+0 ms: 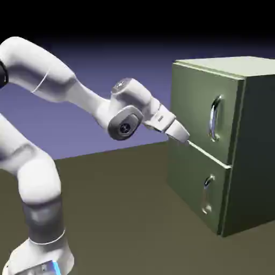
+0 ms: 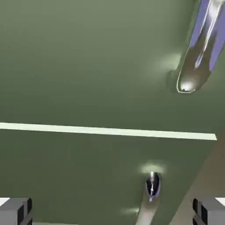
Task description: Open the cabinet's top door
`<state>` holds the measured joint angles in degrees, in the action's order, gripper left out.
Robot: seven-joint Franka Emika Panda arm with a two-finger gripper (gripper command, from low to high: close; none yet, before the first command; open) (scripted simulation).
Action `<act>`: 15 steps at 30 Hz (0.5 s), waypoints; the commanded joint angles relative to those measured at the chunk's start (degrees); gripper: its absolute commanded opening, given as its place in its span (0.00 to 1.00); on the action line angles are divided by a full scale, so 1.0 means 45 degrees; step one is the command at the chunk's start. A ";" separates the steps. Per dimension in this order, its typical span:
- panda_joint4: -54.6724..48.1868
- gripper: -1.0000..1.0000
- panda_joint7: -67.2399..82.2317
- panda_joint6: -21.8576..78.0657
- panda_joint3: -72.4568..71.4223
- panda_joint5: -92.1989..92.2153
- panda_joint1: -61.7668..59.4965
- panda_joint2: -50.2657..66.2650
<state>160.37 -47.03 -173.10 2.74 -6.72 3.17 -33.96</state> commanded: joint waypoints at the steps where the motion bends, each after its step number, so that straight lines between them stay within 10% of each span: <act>1: -0.0052 1.00 -0.0377 0.0075 0.0226 -0.0555 0.0205 -0.0108; 15: -0.0780 1.00 -0.5646 0.1118 0.3391 -0.8308 0.3073 -0.1611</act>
<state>156.86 -72.43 -168.07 18.00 -44.11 17.00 -41.21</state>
